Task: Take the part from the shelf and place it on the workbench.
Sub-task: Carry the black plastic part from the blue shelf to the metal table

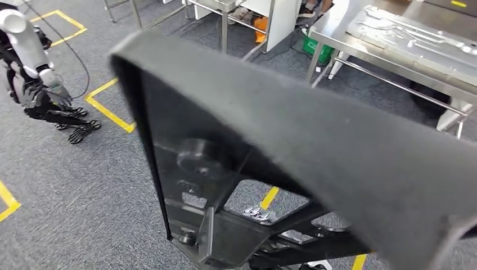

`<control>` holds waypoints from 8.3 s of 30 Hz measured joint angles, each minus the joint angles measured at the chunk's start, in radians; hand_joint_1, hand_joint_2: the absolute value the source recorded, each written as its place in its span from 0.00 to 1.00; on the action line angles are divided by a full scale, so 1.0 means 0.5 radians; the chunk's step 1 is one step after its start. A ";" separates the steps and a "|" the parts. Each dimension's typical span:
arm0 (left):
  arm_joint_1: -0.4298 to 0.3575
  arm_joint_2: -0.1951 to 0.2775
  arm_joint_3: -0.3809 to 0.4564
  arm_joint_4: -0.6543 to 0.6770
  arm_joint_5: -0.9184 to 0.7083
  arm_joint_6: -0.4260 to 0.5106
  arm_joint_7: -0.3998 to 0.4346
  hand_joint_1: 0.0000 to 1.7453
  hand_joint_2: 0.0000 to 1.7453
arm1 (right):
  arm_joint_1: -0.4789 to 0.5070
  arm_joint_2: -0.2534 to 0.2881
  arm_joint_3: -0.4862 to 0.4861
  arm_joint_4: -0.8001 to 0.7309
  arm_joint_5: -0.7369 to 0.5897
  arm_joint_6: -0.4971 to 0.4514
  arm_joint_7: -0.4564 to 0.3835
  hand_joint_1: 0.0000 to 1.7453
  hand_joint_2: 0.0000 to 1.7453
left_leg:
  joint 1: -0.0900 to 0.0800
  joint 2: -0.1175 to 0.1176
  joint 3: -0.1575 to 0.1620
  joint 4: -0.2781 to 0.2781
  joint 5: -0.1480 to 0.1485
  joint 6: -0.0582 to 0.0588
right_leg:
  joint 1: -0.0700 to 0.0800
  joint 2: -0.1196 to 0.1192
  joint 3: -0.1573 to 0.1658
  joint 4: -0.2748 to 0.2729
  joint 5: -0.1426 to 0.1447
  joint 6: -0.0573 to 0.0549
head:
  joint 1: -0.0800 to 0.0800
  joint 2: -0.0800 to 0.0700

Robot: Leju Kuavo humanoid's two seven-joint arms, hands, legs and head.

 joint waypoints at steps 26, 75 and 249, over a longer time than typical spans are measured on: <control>-0.004 0.001 -0.002 0.000 0.015 -0.061 0.016 0.00 1.00 | 0.046 0.003 0.002 -0.019 -0.056 -0.105 -0.034 1.00 1.00 | -0.010 -0.094 -0.016 -0.015 0.030 -0.020 | 0.013 0.154 0.232 -0.449 0.211 -0.037 | -0.001 0.000; 0.036 -0.041 0.013 0.001 0.008 -0.121 0.048 0.00 1.00 | 0.070 -0.022 -0.007 0.040 0.030 -0.126 0.027 1.00 1.00 | -0.005 0.027 -0.008 0.193 -0.196 -0.086 | -0.017 -0.054 0.228 -0.503 0.266 -0.067 | -0.001 0.000; 0.072 -0.056 0.081 0.002 -0.091 -0.230 0.007 0.00 1.00 | 0.170 -0.225 -0.075 0.033 0.358 -0.350 0.153 1.00 1.00 | -0.040 -0.036 0.086 -0.046 -0.007 0.029 | -0.017 -0.024 0.107 -0.143 0.103 0.021 | -0.001 0.000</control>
